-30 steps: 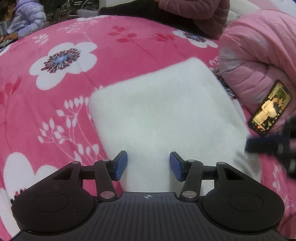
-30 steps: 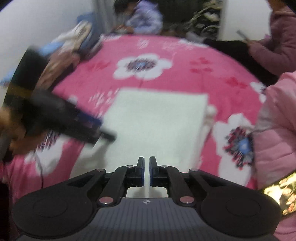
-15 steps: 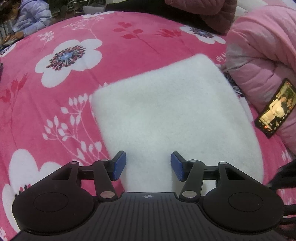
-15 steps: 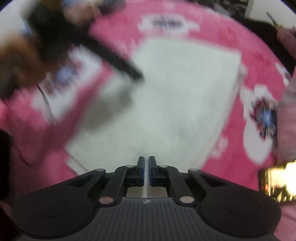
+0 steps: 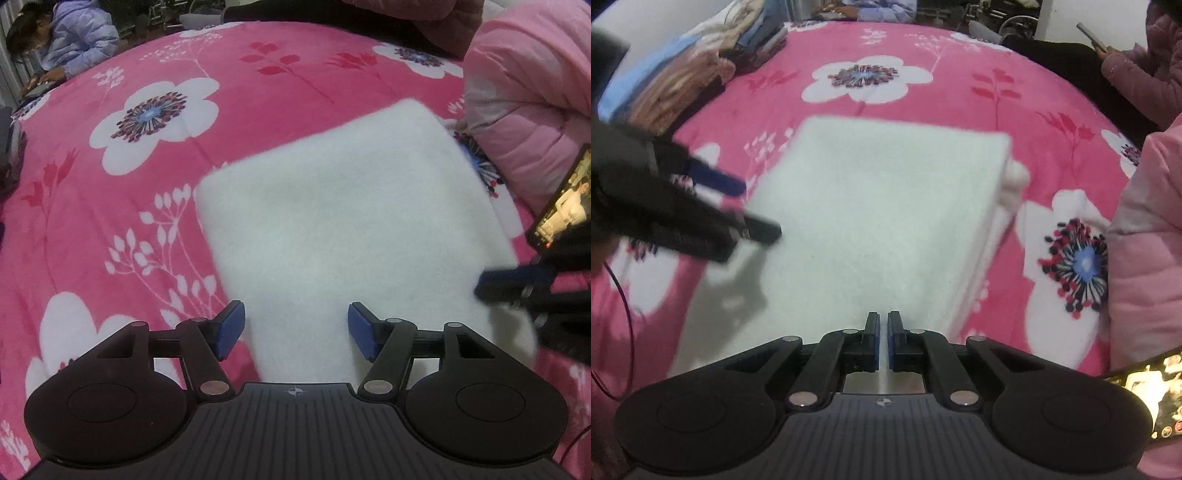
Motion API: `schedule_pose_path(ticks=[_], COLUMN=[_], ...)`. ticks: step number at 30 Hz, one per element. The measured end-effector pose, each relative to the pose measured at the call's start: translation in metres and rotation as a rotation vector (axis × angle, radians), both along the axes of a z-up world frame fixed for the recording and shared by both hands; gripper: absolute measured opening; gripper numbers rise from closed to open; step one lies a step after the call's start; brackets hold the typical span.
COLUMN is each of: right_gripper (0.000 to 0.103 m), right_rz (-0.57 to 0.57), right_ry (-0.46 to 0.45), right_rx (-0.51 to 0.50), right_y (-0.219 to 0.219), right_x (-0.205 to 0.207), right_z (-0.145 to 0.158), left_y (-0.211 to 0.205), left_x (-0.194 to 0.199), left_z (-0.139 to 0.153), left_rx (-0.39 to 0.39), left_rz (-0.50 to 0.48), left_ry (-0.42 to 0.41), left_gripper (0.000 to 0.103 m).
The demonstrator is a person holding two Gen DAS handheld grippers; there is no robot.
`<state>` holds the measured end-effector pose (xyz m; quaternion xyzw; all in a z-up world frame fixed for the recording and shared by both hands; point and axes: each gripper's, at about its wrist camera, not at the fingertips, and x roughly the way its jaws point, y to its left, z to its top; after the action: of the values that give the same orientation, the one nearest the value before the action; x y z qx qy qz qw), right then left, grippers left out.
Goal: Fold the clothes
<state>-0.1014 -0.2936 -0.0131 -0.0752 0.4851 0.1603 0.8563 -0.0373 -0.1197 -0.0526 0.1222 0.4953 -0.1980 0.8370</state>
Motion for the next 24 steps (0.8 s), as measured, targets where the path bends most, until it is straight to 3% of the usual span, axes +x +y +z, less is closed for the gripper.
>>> schedule_pose_path(ticks=[4,9,16,21,24], right_gripper=[0.006,0.004,0.004,0.004,0.004], right_rz=[-0.009,-0.046,-0.055,-0.100,-0.130], right_ry=[-0.088,-0.032,-0.044,-0.082,-0.100], right_rx=[0.022,-0.046,-0.035,-0.006,0.007], right_y=[0.000,-0.005,-0.004,-0.008,-0.009], right_x=[0.013,0.033,0.033,0.020,0.017], right_z=[0.021,-0.017,-0.018,-0.017,-0.018], left_y=[-0.004,-0.005,-0.006,0.004,0.004], left_x=[-0.001,-0.002,-0.003,-0.006,0.001], left_z=[0.000,-0.001,-0.002,0.011,0.019], left_rx=[0.016,0.033,0.047,-0.044,-0.043], left_rz=[-0.006,0.001,0.007,-0.020,-0.029], left_ry=[-0.002,-0.004,-0.013,-0.059,-0.124], left_gripper=[0.065,0.070,0.074,0.074,0.074])
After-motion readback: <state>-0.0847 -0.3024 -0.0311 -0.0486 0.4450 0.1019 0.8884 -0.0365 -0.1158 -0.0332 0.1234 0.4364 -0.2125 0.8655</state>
